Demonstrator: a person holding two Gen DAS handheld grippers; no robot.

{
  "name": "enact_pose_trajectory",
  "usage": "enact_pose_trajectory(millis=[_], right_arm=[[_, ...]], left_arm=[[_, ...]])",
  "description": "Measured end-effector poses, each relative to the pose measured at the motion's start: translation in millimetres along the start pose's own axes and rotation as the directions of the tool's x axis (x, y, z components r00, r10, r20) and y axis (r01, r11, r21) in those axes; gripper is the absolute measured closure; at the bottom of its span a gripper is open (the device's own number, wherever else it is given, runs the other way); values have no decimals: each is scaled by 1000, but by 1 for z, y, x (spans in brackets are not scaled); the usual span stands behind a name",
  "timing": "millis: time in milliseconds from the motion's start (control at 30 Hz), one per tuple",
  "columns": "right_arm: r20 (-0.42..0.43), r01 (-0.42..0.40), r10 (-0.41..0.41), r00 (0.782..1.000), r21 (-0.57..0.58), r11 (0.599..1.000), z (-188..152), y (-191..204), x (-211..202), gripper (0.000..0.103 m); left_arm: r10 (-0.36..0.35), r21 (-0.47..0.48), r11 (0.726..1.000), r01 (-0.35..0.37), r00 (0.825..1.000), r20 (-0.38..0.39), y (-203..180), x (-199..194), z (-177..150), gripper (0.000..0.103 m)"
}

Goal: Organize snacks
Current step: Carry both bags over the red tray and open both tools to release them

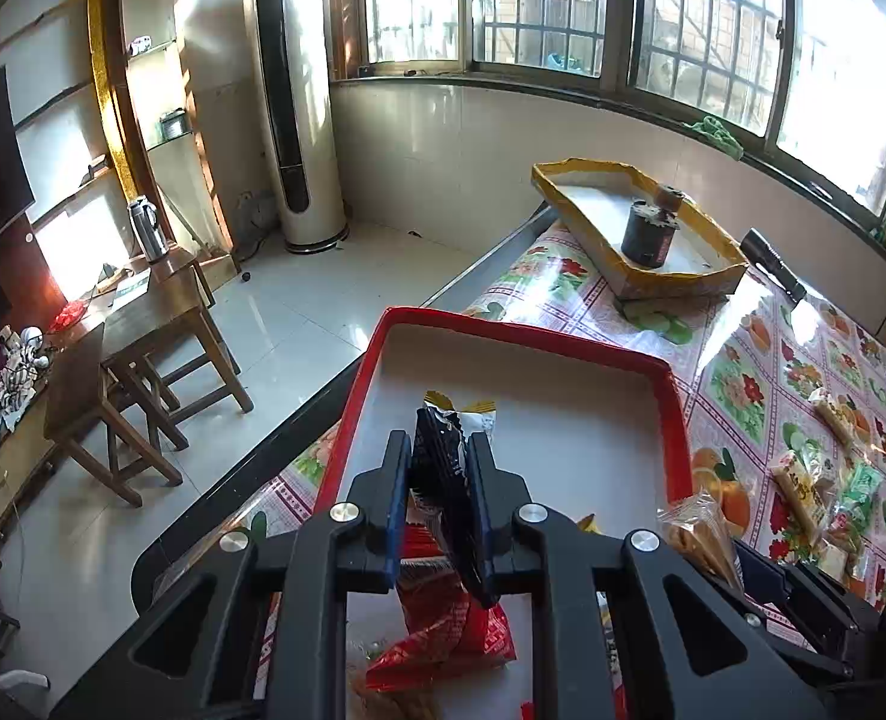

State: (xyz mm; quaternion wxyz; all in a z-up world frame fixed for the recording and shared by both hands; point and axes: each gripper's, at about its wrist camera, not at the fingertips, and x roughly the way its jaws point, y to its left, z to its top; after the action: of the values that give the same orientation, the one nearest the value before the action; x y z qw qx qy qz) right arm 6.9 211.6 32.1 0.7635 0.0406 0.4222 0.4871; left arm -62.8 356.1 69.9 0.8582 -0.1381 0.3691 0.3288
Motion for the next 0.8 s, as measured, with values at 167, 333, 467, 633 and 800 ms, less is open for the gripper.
enact_pose_trajectory(millis=[167, 333, 467, 633, 800], right_arm=[[-44, 8, -9, 999, -25, 1000, 6, 5, 31, 60], [-70, 33, -35, 997, -37, 999, 6, 2, 51, 60], [-91, 45, -49, 995, -49, 998, 7, -2, 63, 60], [-109, 41, -49, 993, -72, 997, 9, 0, 70, 59], [-112, 46, -54, 992, -72, 996, 10, 1, 70, 57]], left_arm=[[21, -6, 1000, -21, 1000, -23, 4, 15, 2, 86], [38, -5, 999, -38, 998, -41, 5, 25, 2, 86], [42, 0, 999, -42, 999, -34, 5, 24, 2, 86], [52, 13, 999, -51, 998, -31, 5, 23, 2, 83], [47, 8, 999, -47, 998, -36, 4, 20, 2, 74]])
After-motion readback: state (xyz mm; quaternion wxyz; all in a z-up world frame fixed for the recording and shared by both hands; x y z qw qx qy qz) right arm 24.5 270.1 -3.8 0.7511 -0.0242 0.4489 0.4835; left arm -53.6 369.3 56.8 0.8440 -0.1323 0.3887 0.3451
